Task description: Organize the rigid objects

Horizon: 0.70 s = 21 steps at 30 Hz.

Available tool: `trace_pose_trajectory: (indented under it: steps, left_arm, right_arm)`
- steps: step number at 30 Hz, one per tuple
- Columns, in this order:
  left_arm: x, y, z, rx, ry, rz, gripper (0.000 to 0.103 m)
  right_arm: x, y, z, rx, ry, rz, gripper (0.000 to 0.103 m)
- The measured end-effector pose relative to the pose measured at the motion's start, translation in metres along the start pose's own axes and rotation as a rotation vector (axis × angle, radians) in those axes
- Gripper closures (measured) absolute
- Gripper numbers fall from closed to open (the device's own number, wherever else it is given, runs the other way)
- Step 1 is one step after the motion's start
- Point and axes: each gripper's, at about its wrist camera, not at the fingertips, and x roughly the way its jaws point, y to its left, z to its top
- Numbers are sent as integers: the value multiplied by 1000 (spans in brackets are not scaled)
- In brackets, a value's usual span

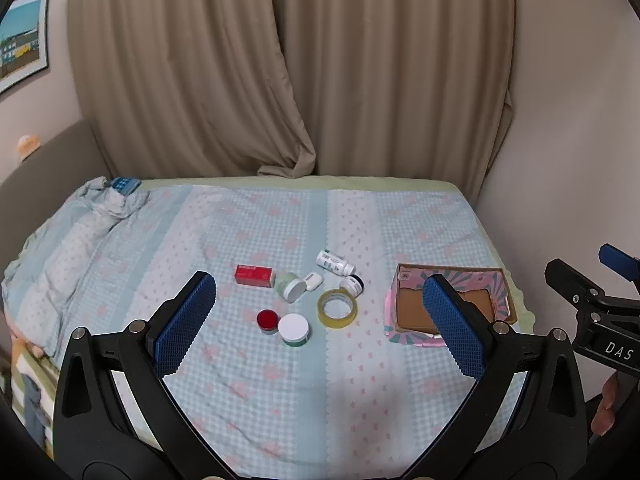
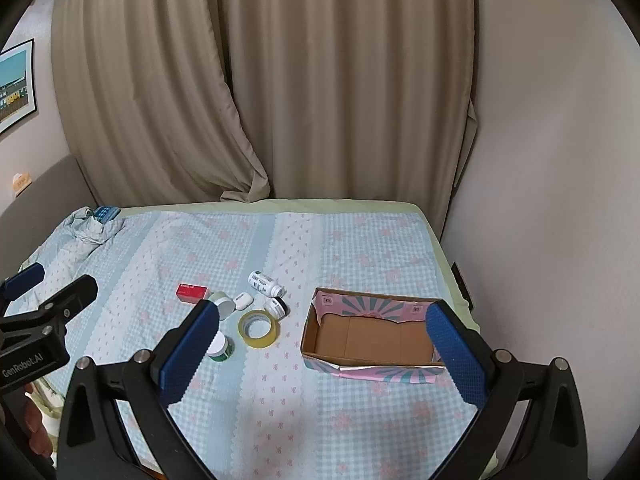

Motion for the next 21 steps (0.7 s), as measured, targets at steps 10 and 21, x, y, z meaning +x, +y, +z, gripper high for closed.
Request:
trace_pose_trajectory:
  steps: [10, 21]
  left_arm:
    - [4, -2, 1, 3, 8, -8, 0]
    - [5, -5, 0, -3, 8, -18, 0]
  right_arm:
    - [1, 0, -6, -2, 4, -2, 0]
    - [-4, 2, -8, -4, 2, -12, 0]
